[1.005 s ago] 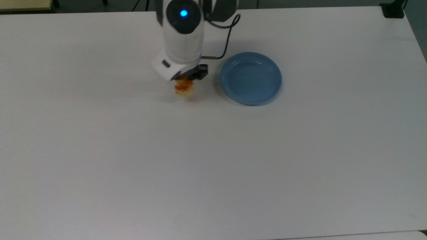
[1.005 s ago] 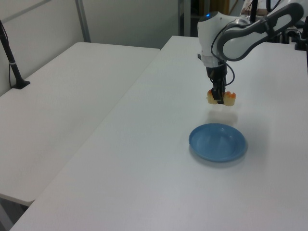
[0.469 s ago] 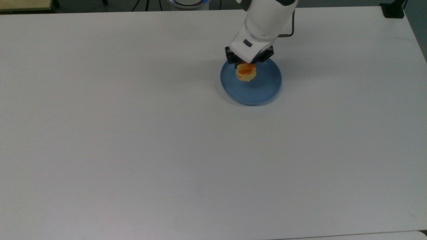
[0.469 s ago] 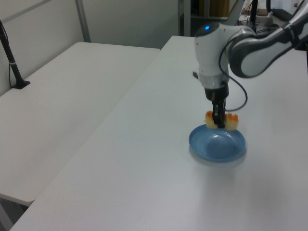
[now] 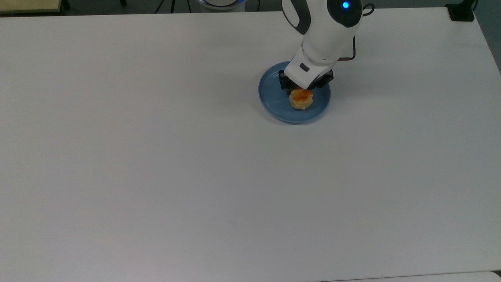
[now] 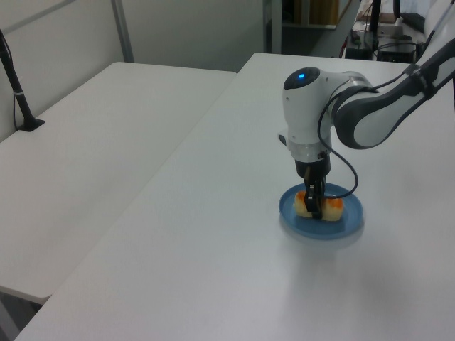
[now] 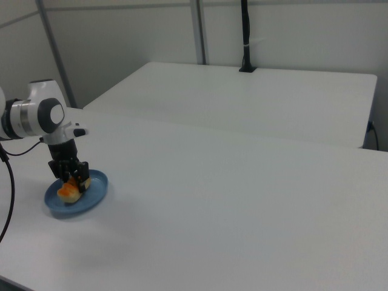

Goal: Put the bread onto the plate
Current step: 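Lower the bread roll onto the plate and open the gripper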

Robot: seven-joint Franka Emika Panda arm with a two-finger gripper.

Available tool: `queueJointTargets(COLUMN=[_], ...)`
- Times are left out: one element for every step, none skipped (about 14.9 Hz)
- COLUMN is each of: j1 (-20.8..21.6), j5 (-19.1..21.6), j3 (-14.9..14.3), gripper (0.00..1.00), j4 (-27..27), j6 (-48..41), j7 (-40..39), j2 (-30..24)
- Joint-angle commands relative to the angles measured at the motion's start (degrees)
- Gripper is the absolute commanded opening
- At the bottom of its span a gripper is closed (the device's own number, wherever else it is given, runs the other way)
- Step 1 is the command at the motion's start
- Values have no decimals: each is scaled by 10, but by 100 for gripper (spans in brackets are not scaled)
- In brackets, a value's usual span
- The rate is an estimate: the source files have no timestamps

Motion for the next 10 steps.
queueJointTargets(j1=[0,0,0,-1,-2,-6,-18,-32,-44,-58], j5=[-10,-10,-10,-10,-10,-10,-10,-9,-7,-6], j3=[-5,-5,-6,-7,-8,-10,-10,-10,-10,-11], gripper=[100,100,100,100,100,100,100,100,100,100], j4=[-1,0,0,7,24,47,73,99,126,145], j6=[9,4,0,-20,-50,-84,-121,-157,-188,-212], j7=[14,12,12,11,9,6,-2,-18,-32,-42], j2=[2,-1,-12,-28,-42,-51,-58,-60,-64,-72])
